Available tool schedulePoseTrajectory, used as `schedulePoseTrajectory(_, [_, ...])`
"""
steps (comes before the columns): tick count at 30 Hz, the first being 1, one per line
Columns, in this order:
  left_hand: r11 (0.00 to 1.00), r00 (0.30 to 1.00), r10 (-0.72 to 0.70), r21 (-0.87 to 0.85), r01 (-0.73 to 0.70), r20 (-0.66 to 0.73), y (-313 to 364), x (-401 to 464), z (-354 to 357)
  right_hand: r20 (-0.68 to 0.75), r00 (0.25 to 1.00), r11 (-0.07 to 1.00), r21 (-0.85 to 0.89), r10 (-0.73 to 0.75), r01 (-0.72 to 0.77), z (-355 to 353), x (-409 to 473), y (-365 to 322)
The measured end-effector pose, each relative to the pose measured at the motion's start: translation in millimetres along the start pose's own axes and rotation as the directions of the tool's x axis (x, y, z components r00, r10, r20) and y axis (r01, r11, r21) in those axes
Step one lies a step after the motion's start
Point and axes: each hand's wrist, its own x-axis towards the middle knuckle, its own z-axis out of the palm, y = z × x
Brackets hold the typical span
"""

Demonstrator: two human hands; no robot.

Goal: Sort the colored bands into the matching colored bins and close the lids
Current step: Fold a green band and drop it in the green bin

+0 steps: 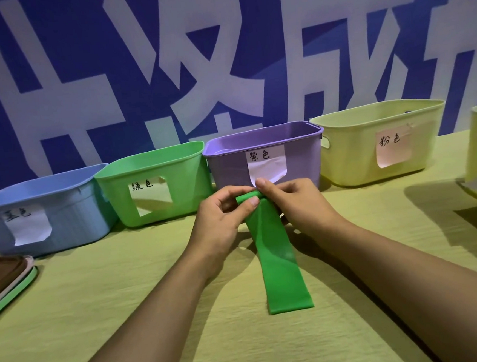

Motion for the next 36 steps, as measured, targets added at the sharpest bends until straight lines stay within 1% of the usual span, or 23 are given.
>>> schedulePoseTrajectory(5, [0.998, 0.999, -0.047, -0.035, 0.047, 0.003, 4.1, -1.6, 0.5, 0.001, 1.000, 1.000, 0.007, -0.004, 0.004, -0.4, -0.3, 0.1])
schedulePoseTrajectory(9, [0.999, 0.998, -0.041, 0.019, 0.042, -0.041, 1.0, 2.4, -3.0, 0.001, 0.999, 0.999, -0.029, -0.034, 0.034, 1.5, 2.0, 1.3])
schedulePoseTrajectory(15, [0.988, 0.986, -0.138, 0.060, 0.145, -0.098, 3.1, 1.0, -2.9, 0.056, 0.992, 0.989, -0.091, -0.113, 0.118, 1.9, 6.6, 7.0])
schedulePoseTrajectory(18, [0.985, 0.983, -0.143, 0.085, 0.153, -0.115, 3.1, 1.6, -3.1, 0.080, 0.989, 0.987, -0.084, -0.128, 0.134, 2.2, 7.3, 8.9])
schedulePoseTrajectory(24, [0.988, 0.983, -0.123, 0.078, 0.134, -0.138, 0.7, 1.4, -2.3, 0.093, 0.984, 0.984, -0.083, -0.149, 0.157, 2.3, 8.6, 10.9])
schedulePoseTrajectory(29, [0.990, 0.984, -0.139, 0.013, 0.142, -0.110, 3.4, 1.0, -0.5, 0.057, 0.989, 0.990, 0.039, -0.136, 0.134, 2.8, 3.9, 5.6])
schedulePoseTrajectory(31, [0.990, 0.986, -0.138, -0.002, 0.138, -0.095, 3.7, 1.2, -0.3, 0.058, 0.995, 0.994, 0.085, -0.081, 0.076, 2.4, 0.7, 2.4])
schedulePoseTrajectory(34, [0.991, 0.989, -0.131, 0.003, 0.131, -0.070, 3.5, 1.3, -1.4, 0.090, 0.996, 0.999, 0.045, 0.018, -0.022, 0.6, -2.4, -2.1])
schedulePoseTrajectory(36, [0.992, 0.991, -0.118, 0.026, 0.120, -0.068, 2.4, 1.4, -1.5, 0.070, 0.997, 0.999, -0.013, 0.039, -0.038, -0.2, -2.1, -2.0])
